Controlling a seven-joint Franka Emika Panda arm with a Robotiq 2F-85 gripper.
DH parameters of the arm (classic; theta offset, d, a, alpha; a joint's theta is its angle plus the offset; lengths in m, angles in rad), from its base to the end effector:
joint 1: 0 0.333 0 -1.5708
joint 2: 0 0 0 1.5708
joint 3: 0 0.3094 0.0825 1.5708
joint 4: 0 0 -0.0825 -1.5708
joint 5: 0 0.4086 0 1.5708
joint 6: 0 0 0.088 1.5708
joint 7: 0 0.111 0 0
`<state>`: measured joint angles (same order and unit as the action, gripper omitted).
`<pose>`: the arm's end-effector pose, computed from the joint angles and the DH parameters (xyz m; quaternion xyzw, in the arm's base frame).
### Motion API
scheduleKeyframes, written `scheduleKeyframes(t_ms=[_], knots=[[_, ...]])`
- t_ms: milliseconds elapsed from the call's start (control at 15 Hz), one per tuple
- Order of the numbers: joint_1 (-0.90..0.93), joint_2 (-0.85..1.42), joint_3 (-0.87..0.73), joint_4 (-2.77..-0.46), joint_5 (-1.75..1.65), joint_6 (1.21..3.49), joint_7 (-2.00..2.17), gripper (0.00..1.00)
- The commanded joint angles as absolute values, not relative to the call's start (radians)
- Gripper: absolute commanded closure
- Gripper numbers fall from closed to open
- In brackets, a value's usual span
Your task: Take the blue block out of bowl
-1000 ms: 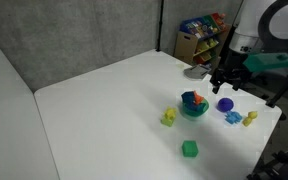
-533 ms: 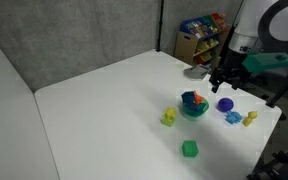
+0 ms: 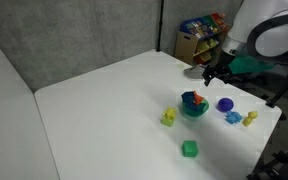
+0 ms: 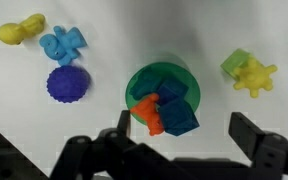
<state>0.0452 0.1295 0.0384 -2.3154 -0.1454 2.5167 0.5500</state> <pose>0.5409 0.0464 0.2643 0.9830 -0.1748 0.0473 0.0288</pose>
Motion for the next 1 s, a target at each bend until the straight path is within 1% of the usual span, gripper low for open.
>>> scheduleKeyframes(t_ms=[0,400,933], knots=[[0.066,0.236,0.002,-2.233,-0.172,2.566,0.577,0.0],[0.093,0.405,-0.031,-2.109,-0.129,2.637,0.505,0.0],[0.076,0.594,-0.016,-1.948,-0.059,2.657,0.298,0.0]])
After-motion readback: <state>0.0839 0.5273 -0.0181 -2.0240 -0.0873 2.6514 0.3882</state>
